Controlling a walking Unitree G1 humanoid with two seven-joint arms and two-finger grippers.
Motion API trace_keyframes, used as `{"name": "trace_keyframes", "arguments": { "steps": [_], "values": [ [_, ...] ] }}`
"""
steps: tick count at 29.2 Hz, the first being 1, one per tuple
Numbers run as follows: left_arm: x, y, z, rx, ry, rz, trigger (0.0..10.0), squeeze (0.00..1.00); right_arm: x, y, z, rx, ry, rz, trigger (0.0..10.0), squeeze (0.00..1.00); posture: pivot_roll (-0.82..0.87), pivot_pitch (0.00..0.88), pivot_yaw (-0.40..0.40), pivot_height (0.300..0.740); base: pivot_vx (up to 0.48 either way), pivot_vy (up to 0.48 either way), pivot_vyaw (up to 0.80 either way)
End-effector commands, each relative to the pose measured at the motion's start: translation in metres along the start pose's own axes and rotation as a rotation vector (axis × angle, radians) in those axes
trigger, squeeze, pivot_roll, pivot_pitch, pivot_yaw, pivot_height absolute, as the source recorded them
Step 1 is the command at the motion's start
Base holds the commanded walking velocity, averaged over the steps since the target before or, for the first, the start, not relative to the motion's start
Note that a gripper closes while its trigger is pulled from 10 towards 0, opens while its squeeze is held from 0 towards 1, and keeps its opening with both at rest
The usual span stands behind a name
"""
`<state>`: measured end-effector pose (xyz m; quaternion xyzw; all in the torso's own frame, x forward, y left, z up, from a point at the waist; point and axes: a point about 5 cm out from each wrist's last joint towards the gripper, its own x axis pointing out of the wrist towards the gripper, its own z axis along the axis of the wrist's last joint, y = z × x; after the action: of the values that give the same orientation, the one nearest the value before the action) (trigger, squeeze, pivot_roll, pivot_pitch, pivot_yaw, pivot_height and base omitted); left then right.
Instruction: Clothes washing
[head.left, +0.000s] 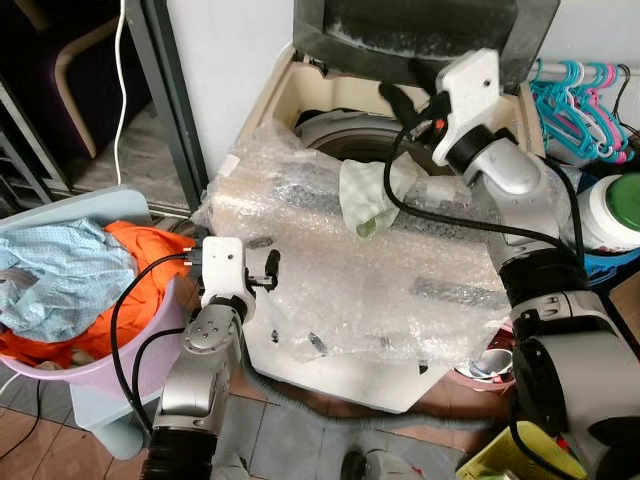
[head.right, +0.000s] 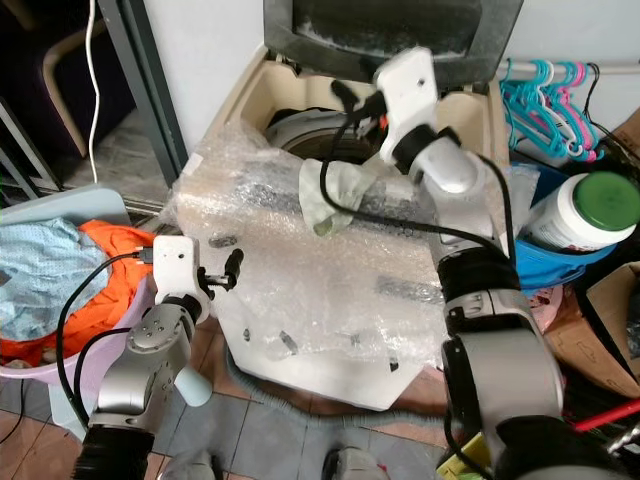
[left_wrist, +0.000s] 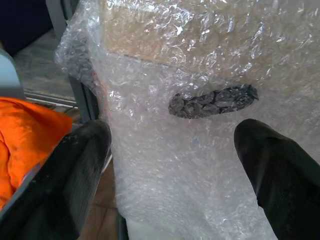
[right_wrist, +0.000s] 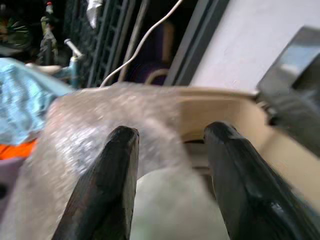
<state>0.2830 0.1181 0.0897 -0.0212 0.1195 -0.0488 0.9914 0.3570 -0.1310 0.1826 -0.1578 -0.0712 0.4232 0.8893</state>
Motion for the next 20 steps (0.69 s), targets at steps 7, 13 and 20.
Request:
{"name": "trace_keyframes", "arguments": {
  "steps": [7,13,20],
  "values": [
    [0.003,-0.006,0.001,0.005,-0.005,-0.024,10.0,0.00,-0.020,0.016,-0.020,-0.014,0.148,0.175,10.0,1.00,-0.04,0.000,-0.030,0.740,0.000,0.000,0.00],
    [0.003,-0.004,0.000,0.005,-0.003,-0.018,10.0,0.00,-0.021,-0.024,-0.028,-0.090,0.263,-0.169,10.0,1.00,-0.03,0.000,-0.034,0.740,0.000,0.000,0.00],
    [0.003,-0.004,0.000,0.006,-0.004,-0.014,10.0,0.00,-0.029,-0.065,-0.005,-0.095,0.193,-0.518,10.0,1.00,-0.03,0.000,-0.035,0.740,0.000,0.000,0.00]
  ]
}}
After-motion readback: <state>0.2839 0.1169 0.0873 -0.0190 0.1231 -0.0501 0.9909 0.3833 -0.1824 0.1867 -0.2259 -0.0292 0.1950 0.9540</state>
